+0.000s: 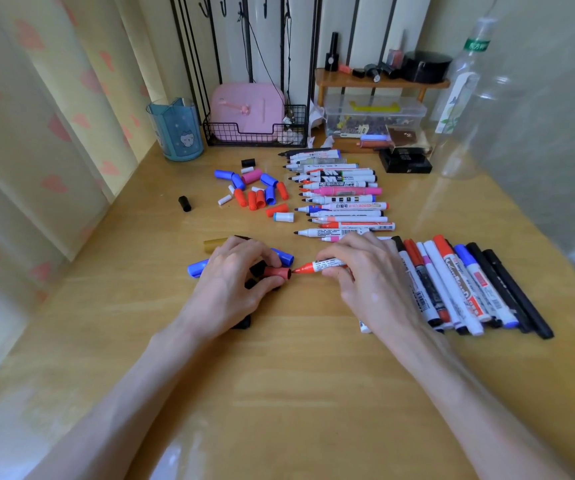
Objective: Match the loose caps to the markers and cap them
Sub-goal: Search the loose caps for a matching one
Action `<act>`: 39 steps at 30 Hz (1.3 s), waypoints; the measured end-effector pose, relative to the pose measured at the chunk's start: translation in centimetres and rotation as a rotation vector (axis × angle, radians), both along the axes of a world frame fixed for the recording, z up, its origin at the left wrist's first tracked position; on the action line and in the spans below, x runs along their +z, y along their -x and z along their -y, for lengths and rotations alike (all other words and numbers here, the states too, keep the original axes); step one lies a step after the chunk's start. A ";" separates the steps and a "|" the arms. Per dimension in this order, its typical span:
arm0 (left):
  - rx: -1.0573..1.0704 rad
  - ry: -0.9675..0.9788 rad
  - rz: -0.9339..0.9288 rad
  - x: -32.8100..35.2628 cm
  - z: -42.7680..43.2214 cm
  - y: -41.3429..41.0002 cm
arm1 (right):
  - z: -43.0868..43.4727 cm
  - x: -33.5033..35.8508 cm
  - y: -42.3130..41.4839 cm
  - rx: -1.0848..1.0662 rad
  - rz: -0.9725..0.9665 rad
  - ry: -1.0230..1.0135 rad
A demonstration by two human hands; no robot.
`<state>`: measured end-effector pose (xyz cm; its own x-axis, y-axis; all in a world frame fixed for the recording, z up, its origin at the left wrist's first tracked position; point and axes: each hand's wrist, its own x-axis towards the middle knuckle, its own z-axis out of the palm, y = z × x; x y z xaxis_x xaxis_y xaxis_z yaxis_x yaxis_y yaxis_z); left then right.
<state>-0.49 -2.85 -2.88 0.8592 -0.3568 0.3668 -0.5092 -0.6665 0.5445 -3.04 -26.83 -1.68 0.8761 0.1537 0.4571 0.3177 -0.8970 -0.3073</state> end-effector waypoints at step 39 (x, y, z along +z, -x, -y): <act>0.089 -0.017 -0.071 1.3 -4.2 -0.4 | -1.4 -0.6 0.2 0.053 0.115 -0.105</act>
<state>-0.07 1.35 -1.56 0.9114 -0.2834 0.2982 -0.4079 -0.7166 0.5657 -3.26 -25.43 -2.24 0.8091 0.1438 0.5699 0.4018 -0.8430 -0.3577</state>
